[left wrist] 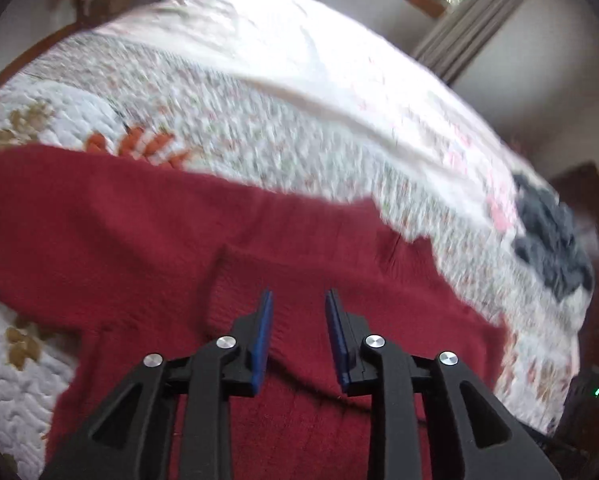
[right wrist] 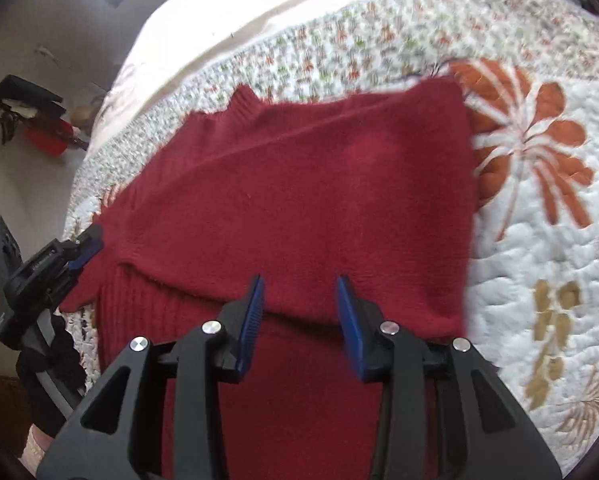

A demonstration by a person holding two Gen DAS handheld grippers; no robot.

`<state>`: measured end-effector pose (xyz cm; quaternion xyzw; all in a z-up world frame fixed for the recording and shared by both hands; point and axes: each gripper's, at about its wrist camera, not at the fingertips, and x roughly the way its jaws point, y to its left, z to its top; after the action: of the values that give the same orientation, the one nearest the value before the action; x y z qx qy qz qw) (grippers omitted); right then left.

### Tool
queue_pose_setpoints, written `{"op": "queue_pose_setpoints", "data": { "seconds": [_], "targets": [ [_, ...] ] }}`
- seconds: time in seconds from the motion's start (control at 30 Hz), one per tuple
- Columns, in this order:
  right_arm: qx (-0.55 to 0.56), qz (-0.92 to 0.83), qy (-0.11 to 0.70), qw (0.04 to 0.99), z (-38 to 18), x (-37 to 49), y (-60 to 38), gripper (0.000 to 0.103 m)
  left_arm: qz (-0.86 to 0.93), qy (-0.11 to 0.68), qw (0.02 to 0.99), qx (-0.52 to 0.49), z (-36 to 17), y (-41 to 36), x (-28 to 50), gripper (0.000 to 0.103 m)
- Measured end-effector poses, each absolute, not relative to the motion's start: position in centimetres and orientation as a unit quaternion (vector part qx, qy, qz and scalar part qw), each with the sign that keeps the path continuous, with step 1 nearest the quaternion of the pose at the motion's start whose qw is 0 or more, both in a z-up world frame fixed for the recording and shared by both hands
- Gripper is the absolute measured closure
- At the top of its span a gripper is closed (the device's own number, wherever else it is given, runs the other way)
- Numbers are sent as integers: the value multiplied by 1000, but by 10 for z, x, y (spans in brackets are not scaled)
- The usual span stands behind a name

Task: Fold small clothes
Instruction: 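Fold the held sleeve across the sweater body with the left gripper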

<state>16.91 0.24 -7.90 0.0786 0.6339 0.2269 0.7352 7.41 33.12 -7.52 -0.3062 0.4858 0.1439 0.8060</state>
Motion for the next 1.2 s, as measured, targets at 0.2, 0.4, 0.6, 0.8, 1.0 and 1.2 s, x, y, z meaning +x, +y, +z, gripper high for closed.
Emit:
{"op": "queue_pose_setpoints", "data": {
  "seconds": [0.2,0.4,0.6,0.8,1.0,1.2],
  "targets": [
    [56,196,651,731,-120,165,9,67,135,519,781,-320,-124,342,74,79],
    [47,181,647,739,-100,160,18,64,119,508,773,-361,-106,357,64,77],
    [52,235,615,751,-50,133,50,55,181,460,790,-364,-60,420,-2,53],
    [25,283,620,731,-49,100,104,55,286,462,748,-380,-68,509,-89,52],
    [-2,300,632,714,-66,78,150,55,338,416,715,-449,-88,584,-159,52],
    [-13,293,643,707,-77,68,166,55,338,346,685,-544,-113,635,-194,52]
  ]
}}
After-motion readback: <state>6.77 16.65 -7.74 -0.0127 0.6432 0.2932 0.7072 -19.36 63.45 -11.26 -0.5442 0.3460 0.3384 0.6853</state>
